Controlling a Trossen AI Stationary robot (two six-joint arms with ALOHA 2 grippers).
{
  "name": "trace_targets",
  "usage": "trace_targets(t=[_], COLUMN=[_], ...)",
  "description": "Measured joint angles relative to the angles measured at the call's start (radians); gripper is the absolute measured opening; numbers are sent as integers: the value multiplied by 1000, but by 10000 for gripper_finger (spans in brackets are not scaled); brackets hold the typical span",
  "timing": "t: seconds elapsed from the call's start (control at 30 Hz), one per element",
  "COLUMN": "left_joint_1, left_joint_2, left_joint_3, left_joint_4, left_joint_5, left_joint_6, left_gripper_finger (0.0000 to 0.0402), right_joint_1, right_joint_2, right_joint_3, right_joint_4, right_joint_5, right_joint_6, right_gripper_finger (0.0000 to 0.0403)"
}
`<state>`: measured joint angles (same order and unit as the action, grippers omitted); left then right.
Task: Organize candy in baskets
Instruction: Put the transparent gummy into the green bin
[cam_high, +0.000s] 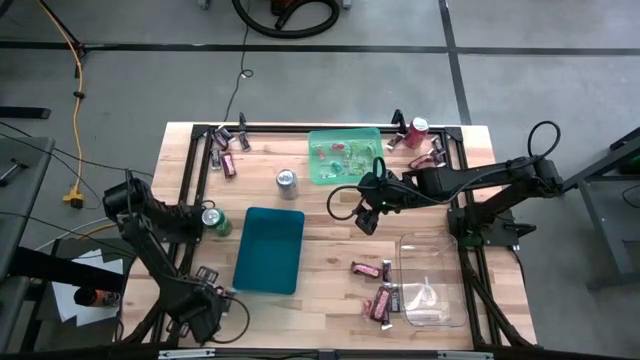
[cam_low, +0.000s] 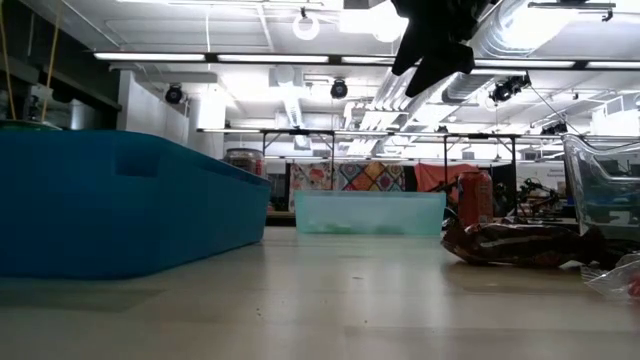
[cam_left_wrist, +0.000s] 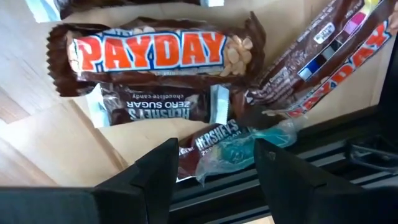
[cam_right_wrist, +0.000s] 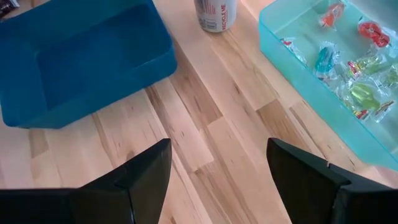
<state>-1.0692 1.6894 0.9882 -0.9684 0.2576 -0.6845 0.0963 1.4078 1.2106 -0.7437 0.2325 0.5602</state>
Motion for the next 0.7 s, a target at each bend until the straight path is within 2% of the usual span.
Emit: trace_targets(t=[0.17,0.37,0.7], left_joint_1=[-6,-2,25], left_joint_2=[0,-5,-26], left_joint_3=[0,0,0], left_joint_4=[4,-7,2], left_joint_5=[3,79,73], left_joint_6=[-2,7,95], left_gripper_finger=[195,195,195], right_joint_1=[0,0,0], right_joint_2=[0,0,0], right_joint_3=[0,0,0], right_joint_4=[0,0,0], right_joint_5=[0,1,26], right_joint_6=[0,0,-3], right_gripper_finger=[259,259,259])
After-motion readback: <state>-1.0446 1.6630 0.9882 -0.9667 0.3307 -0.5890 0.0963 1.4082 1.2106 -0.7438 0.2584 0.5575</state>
